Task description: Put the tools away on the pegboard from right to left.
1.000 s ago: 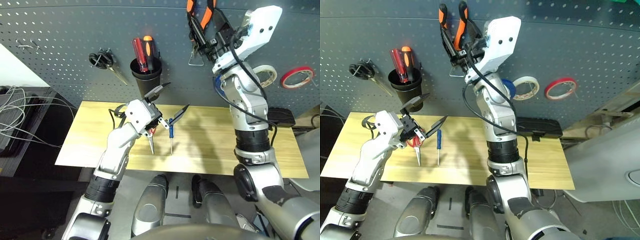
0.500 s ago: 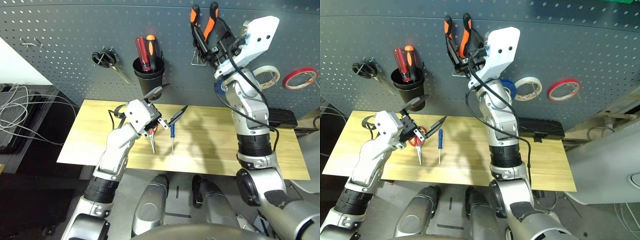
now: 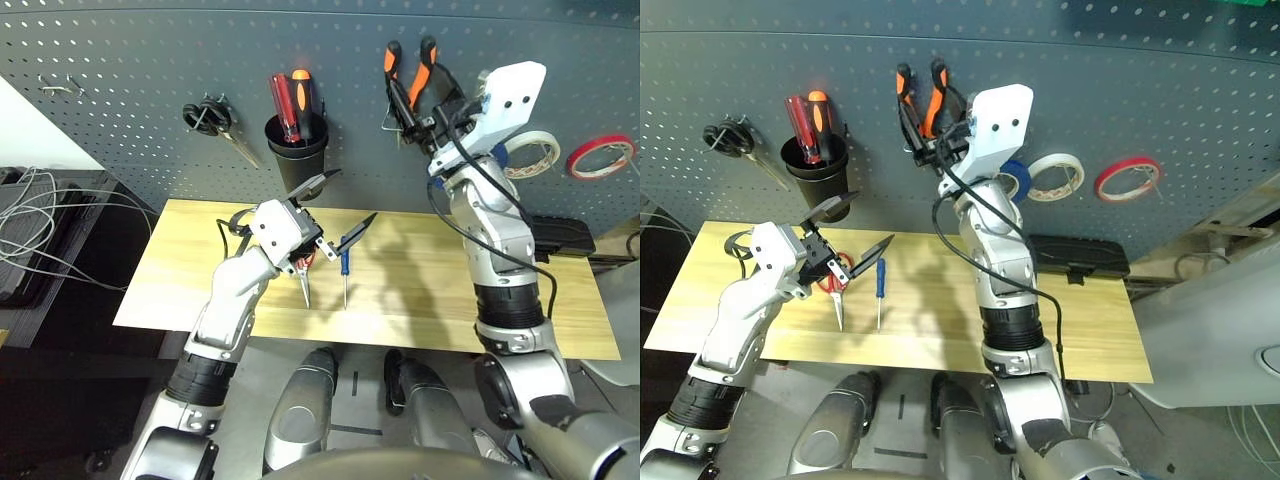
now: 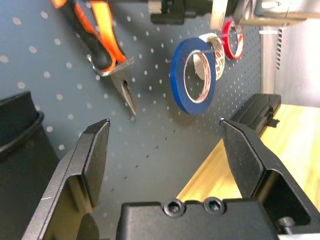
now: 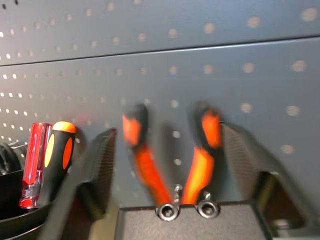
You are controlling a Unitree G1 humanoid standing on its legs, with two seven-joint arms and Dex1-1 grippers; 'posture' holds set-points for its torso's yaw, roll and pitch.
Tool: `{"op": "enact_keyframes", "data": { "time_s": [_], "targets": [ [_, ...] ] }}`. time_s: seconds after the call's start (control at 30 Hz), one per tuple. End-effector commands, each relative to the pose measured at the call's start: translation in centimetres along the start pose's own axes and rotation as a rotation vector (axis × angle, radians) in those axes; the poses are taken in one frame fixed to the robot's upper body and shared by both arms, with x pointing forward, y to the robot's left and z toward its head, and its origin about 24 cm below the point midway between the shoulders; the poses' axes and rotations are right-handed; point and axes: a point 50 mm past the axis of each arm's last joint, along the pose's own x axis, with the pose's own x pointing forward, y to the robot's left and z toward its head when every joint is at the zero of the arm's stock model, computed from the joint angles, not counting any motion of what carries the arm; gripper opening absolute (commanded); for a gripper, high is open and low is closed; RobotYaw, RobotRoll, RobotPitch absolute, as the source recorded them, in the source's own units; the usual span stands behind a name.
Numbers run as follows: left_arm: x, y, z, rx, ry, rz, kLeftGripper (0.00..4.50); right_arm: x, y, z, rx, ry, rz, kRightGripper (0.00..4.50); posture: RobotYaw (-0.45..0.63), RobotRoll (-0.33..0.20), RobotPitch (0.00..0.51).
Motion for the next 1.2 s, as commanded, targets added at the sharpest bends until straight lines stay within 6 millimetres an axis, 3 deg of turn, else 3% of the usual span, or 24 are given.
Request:
{"op": "enact_keyframes", "data": {
  "time_s": [0.03, 0.27, 0.43, 0.57, 0.87, 1.2],
  "targets": [
    [-0.2, -0.8, -0.8, -0.019, 0.058, -0.046, 4.5, -2.2, -0.3, -0.1, -0.006, 0.047, -0.012, 4.45, 0.23, 0.0, 0.243],
    [-0.7, -1.5, -2.1, -0.05, 0.146, -0.081, 4.5, -8.7, 0.0, -3.3, 0.098, 0.367, -0.064, 4.45, 0.21, 0.0, 0.241],
    [-1.0, -2.1, -3.8, -0.078, 0.254, -0.109, 4.5, -11.1, -0.6, -6.4, 0.292, 0.63, -0.177, 4.45, 0.19, 0.0, 0.24],
    [-1.5, -3.0, -6.6, -0.14, 0.451, -0.131, 4.5, -13.2, -1.5, -9.0, 0.361, 0.855, -0.23, 4.45, 0.19, 0.0, 0.243],
    [-0.5, -3.5, -10.6, -0.193, 0.669, -0.05, 4.5, -14.5, -2.2, -11.0, 0.403, 1.004, -0.224, 4.45, 0.19, 0.0, 0.254],
    [1.6, -4.0, -13.6, -0.309, 0.866, 0.027, 4.5, -14.4, -0.6, -11.9, 0.406, 1.064, -0.122, 4.45, 0.16, 0.0, 0.265]
  ]
}}
